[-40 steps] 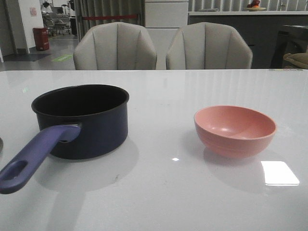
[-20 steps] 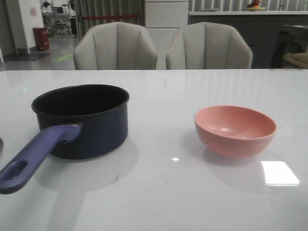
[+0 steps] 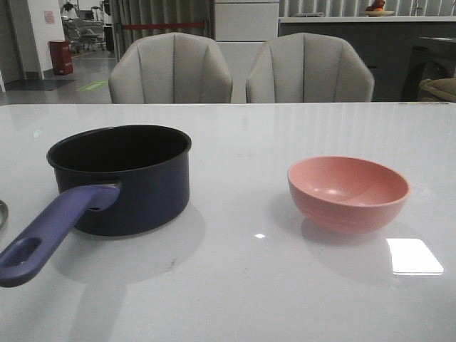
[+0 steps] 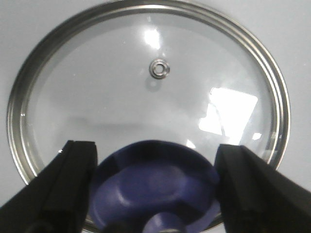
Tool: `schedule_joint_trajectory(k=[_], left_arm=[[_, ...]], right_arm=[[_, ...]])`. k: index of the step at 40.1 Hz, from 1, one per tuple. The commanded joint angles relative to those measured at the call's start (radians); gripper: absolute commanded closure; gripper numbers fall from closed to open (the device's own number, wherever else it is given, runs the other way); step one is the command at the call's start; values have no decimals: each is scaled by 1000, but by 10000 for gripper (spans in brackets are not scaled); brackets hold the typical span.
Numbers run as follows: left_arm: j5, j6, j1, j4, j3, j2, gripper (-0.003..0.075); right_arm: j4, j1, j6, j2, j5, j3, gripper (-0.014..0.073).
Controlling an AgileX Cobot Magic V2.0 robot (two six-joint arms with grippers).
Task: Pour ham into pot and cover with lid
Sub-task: 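Grasp the lid knob with the left gripper, then lift the glass lid and lower it onto the pot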
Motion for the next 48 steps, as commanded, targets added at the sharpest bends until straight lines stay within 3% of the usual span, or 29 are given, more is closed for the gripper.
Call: schedule_joint_trajectory(k=[1, 14, 32, 48], left_arm=[[19, -4, -1, -10, -37, -49, 421], [46, -4, -1, -10, -52, -49, 426], [166, 6, -1, -10, -220, -49, 426], [175, 17, -20, -146, -405, -89, 426]], right_arm=[[0, -1, -10, 9, -85, -27, 447], [0, -1, -10, 9, -85, -27, 447], [0, -1, -10, 9, -85, -27, 447], [0, -1, -10, 9, -85, -27, 447]])
